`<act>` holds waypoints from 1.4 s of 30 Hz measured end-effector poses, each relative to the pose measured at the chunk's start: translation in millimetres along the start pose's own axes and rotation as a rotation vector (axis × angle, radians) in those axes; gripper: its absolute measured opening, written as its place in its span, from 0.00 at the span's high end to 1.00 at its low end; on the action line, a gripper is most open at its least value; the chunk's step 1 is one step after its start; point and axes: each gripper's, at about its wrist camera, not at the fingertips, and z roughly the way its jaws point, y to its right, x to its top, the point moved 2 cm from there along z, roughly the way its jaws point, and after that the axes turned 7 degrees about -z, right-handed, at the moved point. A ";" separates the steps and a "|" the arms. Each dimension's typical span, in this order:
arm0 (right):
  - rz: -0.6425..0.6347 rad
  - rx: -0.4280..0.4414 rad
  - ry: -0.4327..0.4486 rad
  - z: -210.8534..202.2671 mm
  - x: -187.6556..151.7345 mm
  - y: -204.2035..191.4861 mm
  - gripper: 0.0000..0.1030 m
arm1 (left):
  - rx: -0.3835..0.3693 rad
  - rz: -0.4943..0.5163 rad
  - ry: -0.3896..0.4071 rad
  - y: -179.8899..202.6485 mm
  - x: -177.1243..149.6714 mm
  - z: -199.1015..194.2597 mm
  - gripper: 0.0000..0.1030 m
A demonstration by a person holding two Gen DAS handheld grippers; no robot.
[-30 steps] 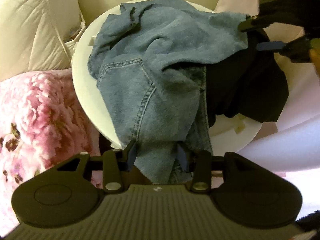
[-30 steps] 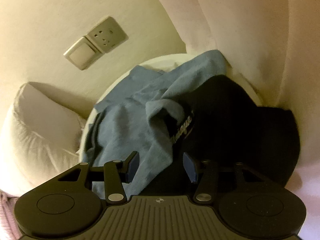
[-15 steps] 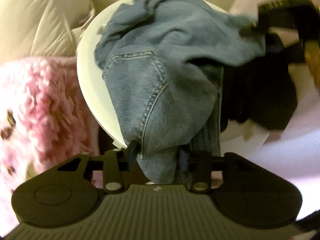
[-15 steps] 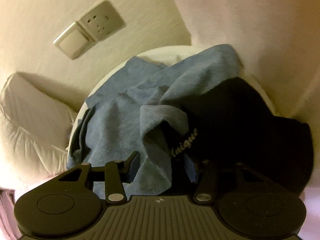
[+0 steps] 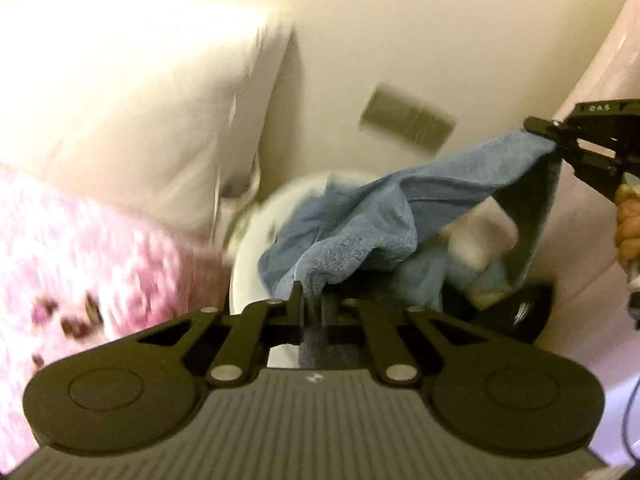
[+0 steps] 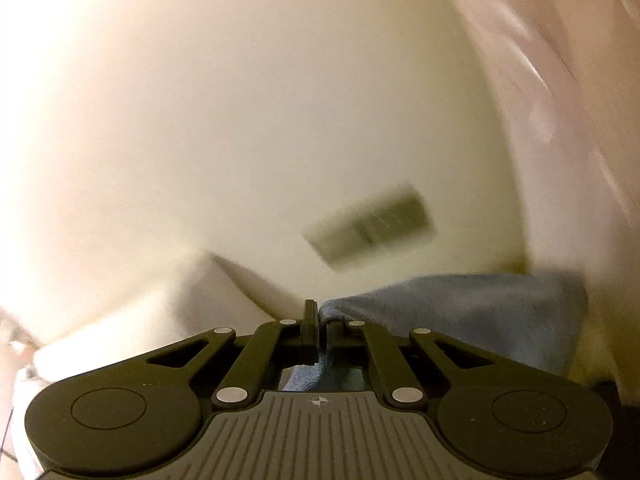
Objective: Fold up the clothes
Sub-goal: 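Grasp the blue jeans with the left gripper while the right gripper grasps them too, then lift the jeans out of the bin with both grippers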
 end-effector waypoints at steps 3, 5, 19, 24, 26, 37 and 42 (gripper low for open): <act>-0.069 0.095 0.110 -22.4 26.3 -45.2 0.98 | -0.018 0.008 0.102 3.0 14.9 -35.8 0.96; -0.109 0.161 0.168 -40.2 36.9 -74.3 0.97 | -0.030 0.013 0.169 4.9 24.8 -59.7 0.96; -0.318 0.897 0.384 -169.9 29.0 -348.2 0.98 | 0.193 -0.107 0.881 -68.0 14.2 -407.8 0.97; -0.311 1.243 0.404 -245.5 1.7 -478.0 0.98 | 0.434 -0.089 1.120 -84.8 -24.7 -577.9 0.97; -0.290 1.355 0.376 -276.2 -8.0 -523.1 0.98 | 0.546 -0.070 1.185 -83.7 -35.1 -637.6 0.97; -0.312 1.605 0.062 -360.3 -114.2 -673.4 0.97 | 0.933 -0.129 1.122 -98.8 -85.3 -815.6 0.94; -0.768 1.397 -0.597 -314.0 -282.1 -690.7 0.62 | 1.021 -0.543 0.561 -205.5 -169.7 -729.0 0.91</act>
